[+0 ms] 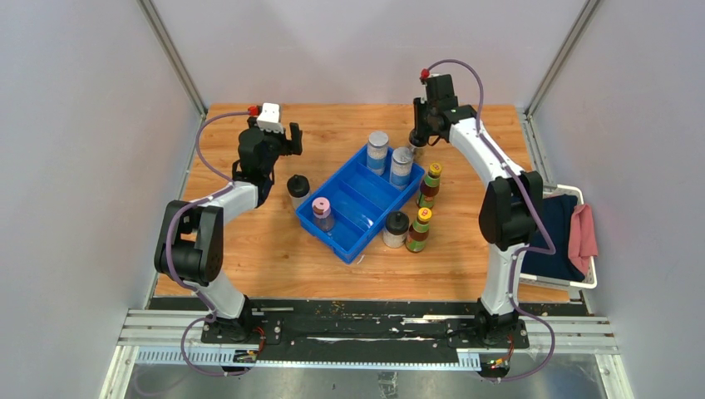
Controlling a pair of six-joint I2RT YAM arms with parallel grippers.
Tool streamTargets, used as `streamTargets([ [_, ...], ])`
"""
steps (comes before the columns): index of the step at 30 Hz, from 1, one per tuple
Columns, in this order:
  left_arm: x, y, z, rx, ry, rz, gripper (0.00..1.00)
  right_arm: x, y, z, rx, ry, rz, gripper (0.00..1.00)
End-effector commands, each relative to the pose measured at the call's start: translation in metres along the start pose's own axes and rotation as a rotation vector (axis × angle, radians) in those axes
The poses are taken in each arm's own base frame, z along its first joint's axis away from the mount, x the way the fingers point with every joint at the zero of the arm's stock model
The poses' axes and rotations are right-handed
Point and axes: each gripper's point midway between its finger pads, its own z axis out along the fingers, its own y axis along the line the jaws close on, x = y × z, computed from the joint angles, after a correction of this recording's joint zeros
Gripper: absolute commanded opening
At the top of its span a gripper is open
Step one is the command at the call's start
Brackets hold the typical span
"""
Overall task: Organize the condiment bottles
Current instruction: Pick up the bottle from the center of the board.
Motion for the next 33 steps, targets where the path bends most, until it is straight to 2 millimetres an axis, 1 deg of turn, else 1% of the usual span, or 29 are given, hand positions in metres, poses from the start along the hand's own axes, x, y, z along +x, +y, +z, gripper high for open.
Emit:
streamTargets([
  [1, 0.004, -0.003, 0.001, 0.004, -0.004, 0.010, 0.86, -0.049, -0.011, -0.038, 0.021, -0.125, 0.000, 0.00],
  [13, 0.005, -0.006, 0.000, 0.009, -0.002, 0.012, 0.86, -0.062, -0.011, -0.058, 0.021, -0.172, -0.009, 0.00],
  [20, 0.004, -0.007, 0.000, 0.011, -0.003, 0.014, 0.86, -0.073, -0.011, -0.073, 0.016, -0.211, -0.010, 0.00],
  [33, 0.006, -0.009, 0.000, 0.013, 0.000, 0.015, 0.86, -0.087, -0.007, -0.096, 0.002, -0.265, -0.018, 0.00],
])
